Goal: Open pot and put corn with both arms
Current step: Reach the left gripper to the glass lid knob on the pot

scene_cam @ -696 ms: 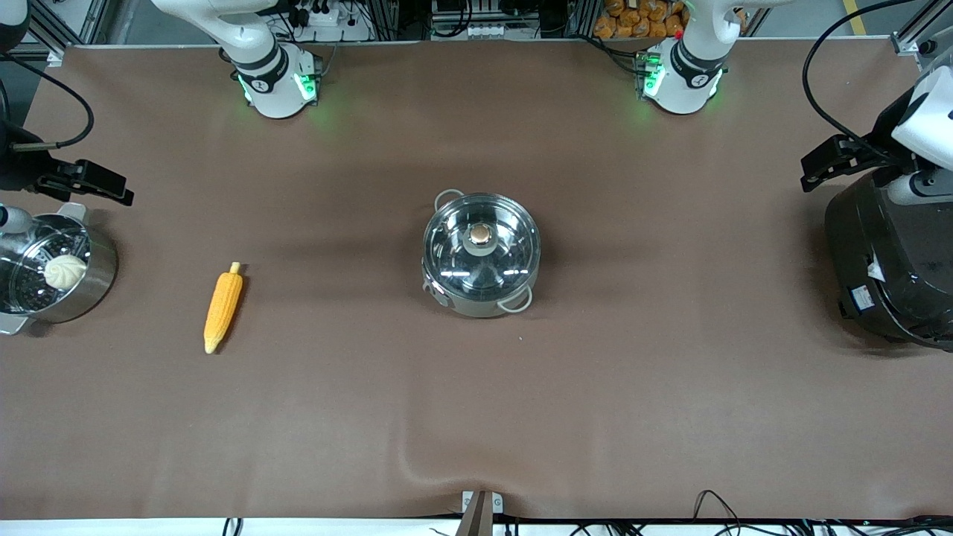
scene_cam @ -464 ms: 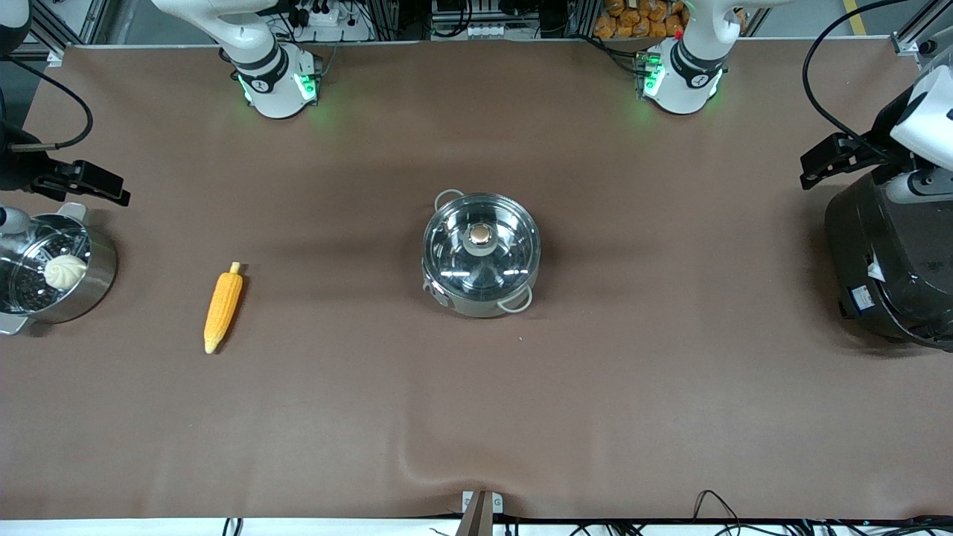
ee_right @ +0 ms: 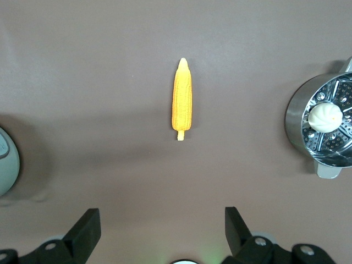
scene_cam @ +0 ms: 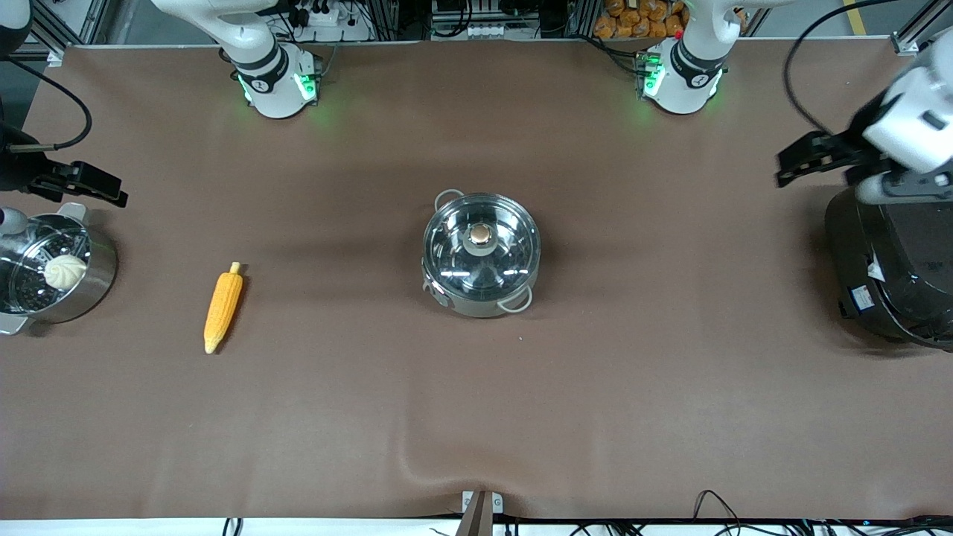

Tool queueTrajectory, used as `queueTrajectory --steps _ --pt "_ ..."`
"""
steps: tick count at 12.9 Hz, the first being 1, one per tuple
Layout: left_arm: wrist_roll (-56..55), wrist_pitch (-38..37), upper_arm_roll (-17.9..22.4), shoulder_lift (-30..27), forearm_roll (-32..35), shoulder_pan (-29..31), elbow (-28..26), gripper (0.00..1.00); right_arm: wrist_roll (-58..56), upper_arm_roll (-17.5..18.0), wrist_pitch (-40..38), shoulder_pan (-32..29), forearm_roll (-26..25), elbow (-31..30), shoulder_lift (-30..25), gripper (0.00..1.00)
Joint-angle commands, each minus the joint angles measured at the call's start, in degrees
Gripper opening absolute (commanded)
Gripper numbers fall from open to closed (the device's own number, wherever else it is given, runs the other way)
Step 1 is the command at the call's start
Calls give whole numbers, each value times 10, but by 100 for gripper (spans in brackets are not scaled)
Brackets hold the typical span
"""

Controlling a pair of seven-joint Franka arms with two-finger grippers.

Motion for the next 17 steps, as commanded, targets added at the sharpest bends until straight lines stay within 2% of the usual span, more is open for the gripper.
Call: queueTrajectory --steps 1,5,7,9,12,17 --pt "-134 73 -40 52 -7 -59 13 100 -3 7 3 -10 -11 -5 -5 100" --pt "-346 180 -47 163 0 -189 48 100 -1 7 1 -7 -11 -4 -5 100" --pt "-408 216 -41 221 2 -241 71 100 -2 7 2 -9 -11 -4 -4 100" --pt "-496 249 -24 269 42 -295 91 100 -2 7 3 -9 -11 -5 -2 100" --pt "-521 255 -21 309 48 -325 97 100 -2 6 56 -15 -11 -45 6 100" --pt "-529 269 -19 337 48 -344 96 100 -2 6 62 -13 -11 -50 5 100"
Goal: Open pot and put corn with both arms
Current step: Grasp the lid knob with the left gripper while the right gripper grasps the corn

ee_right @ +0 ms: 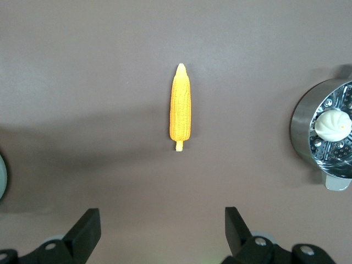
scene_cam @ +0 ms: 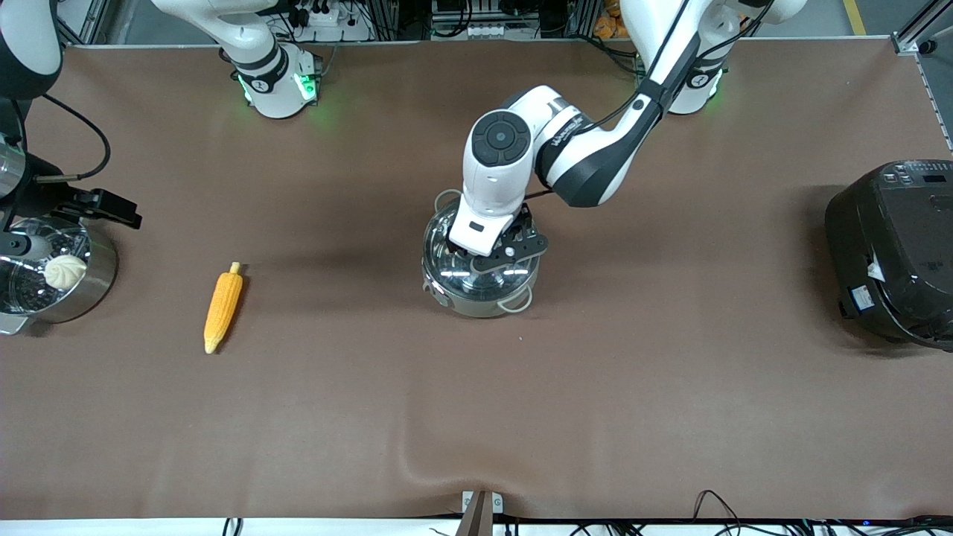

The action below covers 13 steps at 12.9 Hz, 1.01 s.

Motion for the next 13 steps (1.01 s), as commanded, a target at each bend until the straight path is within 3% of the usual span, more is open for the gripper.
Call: queueTrajectory --steps 1,6,8,10,13 --pt "-12 0 8 17 15 -16 16 100 -1 10 10 -12 -9 -8 -3 100" --pt "-8 -1 6 19 17 -25 9 100 -1 9 206 -23 -9 -156 33 100" --pt "-8 -2 6 26 17 -29 4 92 -1 9 292 -23 -9 -203 58 100" --pt "-5 -3 6 30 21 -29 5 76 -1 9 367 -22 -9 -237 90 100" --pt "-3 -11 5 30 22 -28 4 60 -1 10 475 -21 -9 -281 131 100"
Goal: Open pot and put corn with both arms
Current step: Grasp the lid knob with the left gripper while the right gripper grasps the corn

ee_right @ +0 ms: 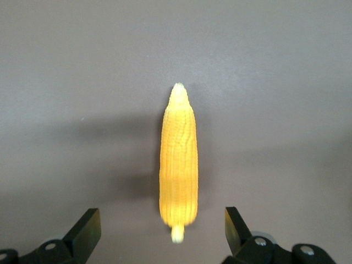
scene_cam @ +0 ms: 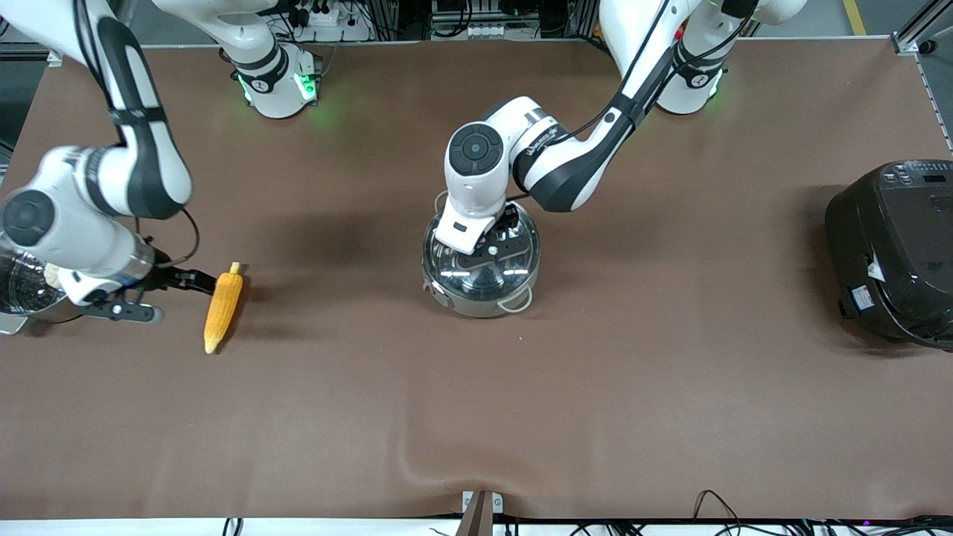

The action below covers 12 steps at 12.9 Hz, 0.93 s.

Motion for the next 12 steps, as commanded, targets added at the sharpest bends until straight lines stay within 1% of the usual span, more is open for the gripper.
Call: queueTrajectory --steps 1,2,4,5,6,7,8,11,12 --pt "-1 -12 5 -1 15 -6 6 57 -2 9 61 -7 -8 -34 21 100" --pt "0 -18 6 -2 15 -6 6 56 -1 9 68 -7 -8 -34 34 100" --pt "0 -19 5 -3 15 -7 6 49 -2 9 102 -6 -8 -35 58 100" --pt "-1 -20 6 -3 15 -8 5 40 -2 9 110 -7 -8 -35 65 100" --pt "0 -24 6 -3 15 -8 5 27 -2 8 112 -9 -8 -35 73 100" --pt "0 -26 6 -4 15 -8 6 9 -4 8 124 -13 -9 -35 80 100" --pt "-1 -31 5 -9 15 -8 6 0 -8 8 134 -18 -9 -35 88 100" --pt "-1 -68 5 -38 15 0 7 0 -8 9 146 -30 -8 -35 109 100" --pt "0 -86 6 -57 15 1 7 0 -8 9 147 -30 -8 -35 114 100"
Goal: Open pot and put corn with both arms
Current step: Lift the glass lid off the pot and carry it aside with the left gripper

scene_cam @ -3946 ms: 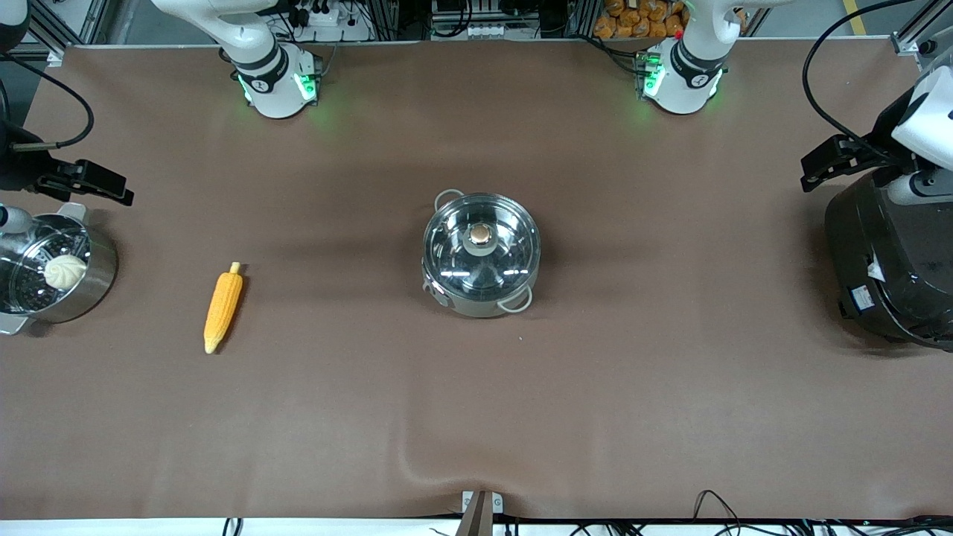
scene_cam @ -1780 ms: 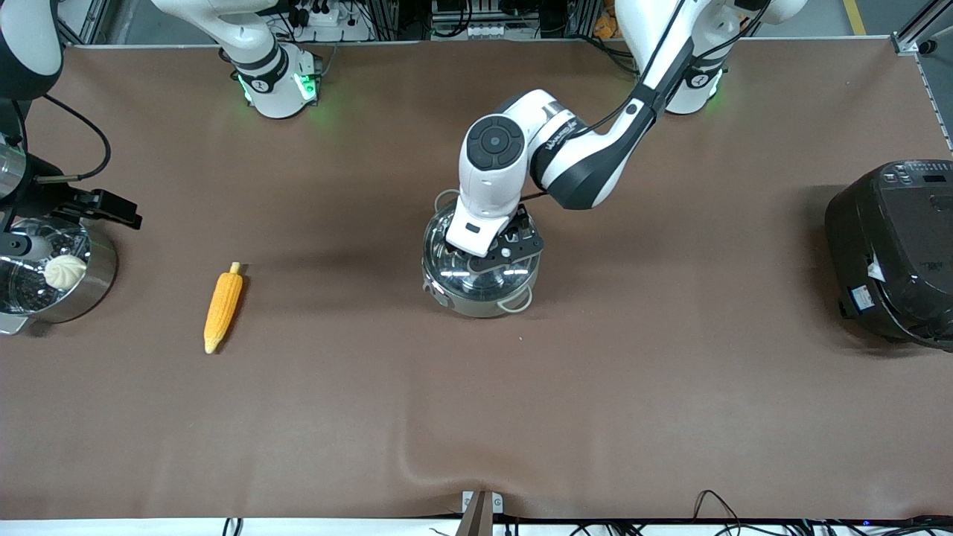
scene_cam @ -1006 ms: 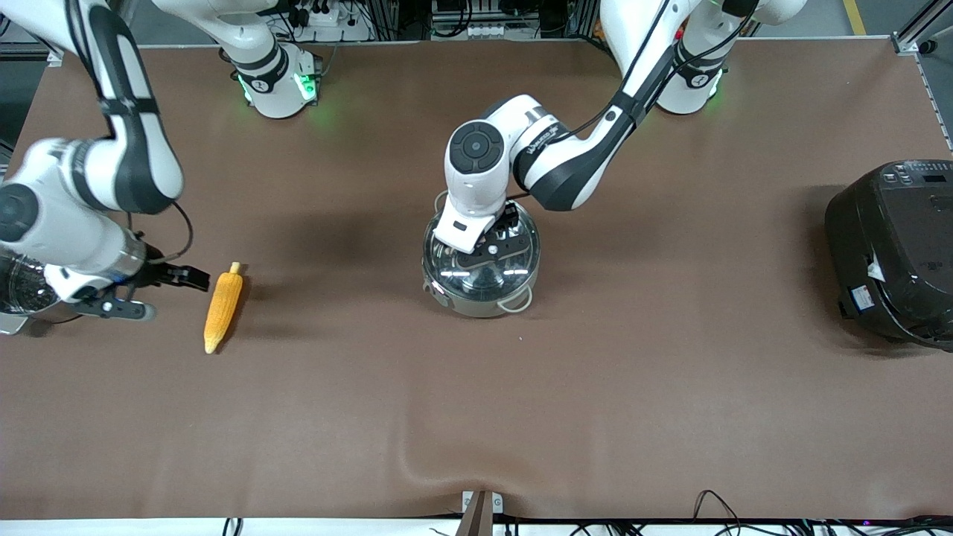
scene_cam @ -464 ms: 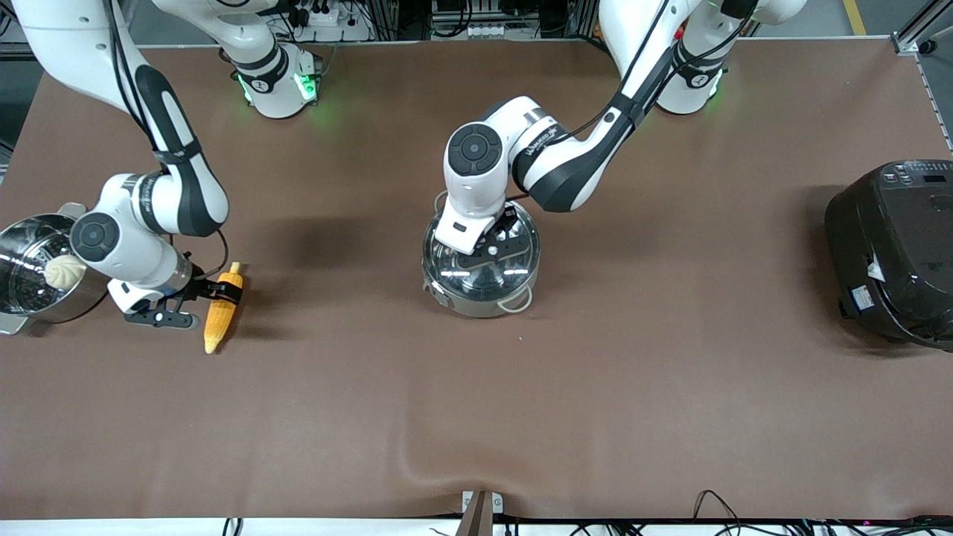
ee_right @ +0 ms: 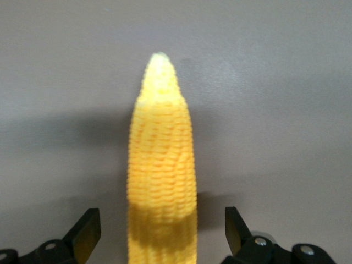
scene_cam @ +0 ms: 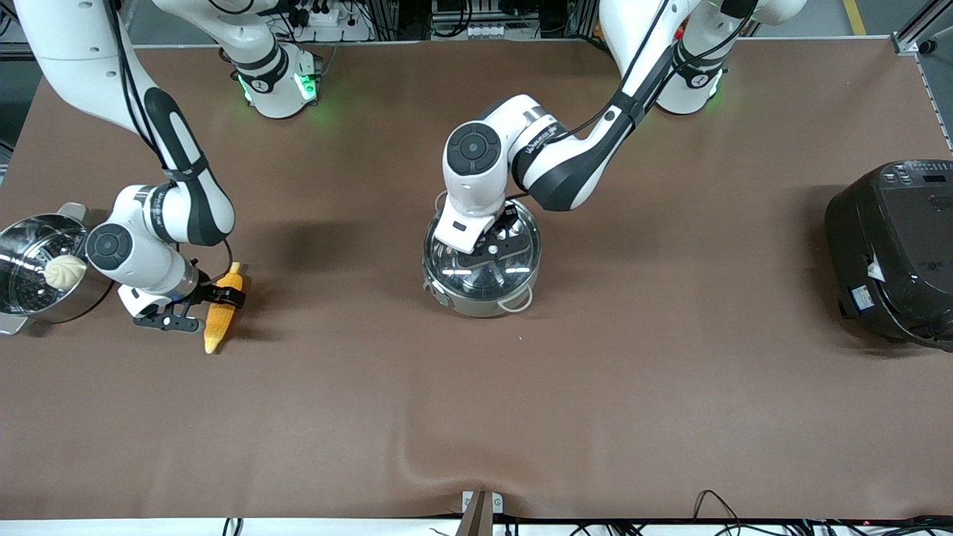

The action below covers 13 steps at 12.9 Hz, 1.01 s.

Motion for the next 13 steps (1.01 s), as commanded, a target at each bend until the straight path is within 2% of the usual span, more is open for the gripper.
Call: queueTrajectory --steps 1,4,7,9,13 --pt "-1 -67 8 -70 14 4 -6 0 -2 8 9 -15 -7 -1 12 100" --pt "13 -100 12 -132 35 55 -7 0 5 9 3 -12 -1 0 17 97" --pt "145 -101 7 -166 28 147 -23 0 -1 9 2 -10 -1 5 13 30" --pt "232 -97 2 -179 27 199 -43 0 -4 9 -13 -6 -1 15 9 0" --pt "343 -50 0 -190 14 283 -103 0 6 34 -123 -1 0 80 -3 0"
